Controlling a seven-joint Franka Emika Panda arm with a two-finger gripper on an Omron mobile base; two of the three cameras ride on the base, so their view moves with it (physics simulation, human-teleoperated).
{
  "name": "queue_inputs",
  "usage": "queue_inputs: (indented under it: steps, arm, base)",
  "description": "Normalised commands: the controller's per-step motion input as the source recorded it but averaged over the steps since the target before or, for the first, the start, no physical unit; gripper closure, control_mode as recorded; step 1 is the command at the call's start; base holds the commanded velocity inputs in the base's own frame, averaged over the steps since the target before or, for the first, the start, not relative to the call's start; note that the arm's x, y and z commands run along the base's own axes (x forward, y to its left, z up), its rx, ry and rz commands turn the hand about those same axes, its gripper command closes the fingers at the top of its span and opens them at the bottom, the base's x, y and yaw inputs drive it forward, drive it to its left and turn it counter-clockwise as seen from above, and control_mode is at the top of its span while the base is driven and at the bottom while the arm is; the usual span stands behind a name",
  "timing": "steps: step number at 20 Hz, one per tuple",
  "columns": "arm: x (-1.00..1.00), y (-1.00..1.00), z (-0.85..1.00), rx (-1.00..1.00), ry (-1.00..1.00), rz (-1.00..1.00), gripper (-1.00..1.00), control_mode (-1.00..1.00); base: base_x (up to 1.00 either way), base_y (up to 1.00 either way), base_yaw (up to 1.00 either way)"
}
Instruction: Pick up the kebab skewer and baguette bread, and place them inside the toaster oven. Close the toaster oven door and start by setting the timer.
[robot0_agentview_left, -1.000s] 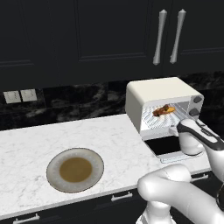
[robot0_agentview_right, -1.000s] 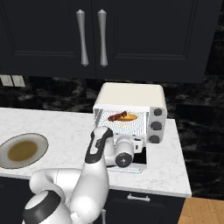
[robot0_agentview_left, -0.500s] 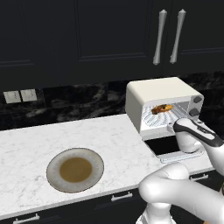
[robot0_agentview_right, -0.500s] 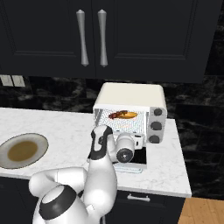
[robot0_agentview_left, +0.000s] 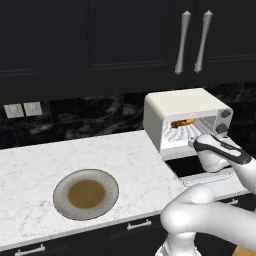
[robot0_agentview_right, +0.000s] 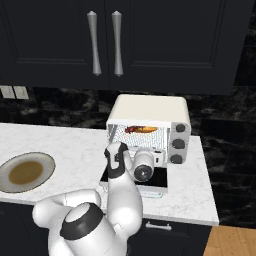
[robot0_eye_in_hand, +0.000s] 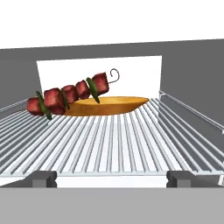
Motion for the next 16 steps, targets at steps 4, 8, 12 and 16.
queue_inputs:
  steps: [4, 8, 12, 16]
  arm:
    - [0.2, 0.02, 0.0, 0.0, 0.0, 0.0, -1.0, -1.0]
    - [0.17, 0.01, 0.0, 0.0, 0.0, 0.0, -1.0, -1.0]
    - [0.18, 0.0, 0.0, 0.0, 0.0, 0.0, -1.0, -1.0]
    - [0.19, 0.0, 0.0, 0.0, 0.0, 0.0, -1.0, -1.0]
  base:
    - [0.0, 0.0, 0.0]
    - [0.0, 0.0, 0.0]
    - [0.0, 0.0, 0.0]
    - [0.0, 0.0, 0.0]
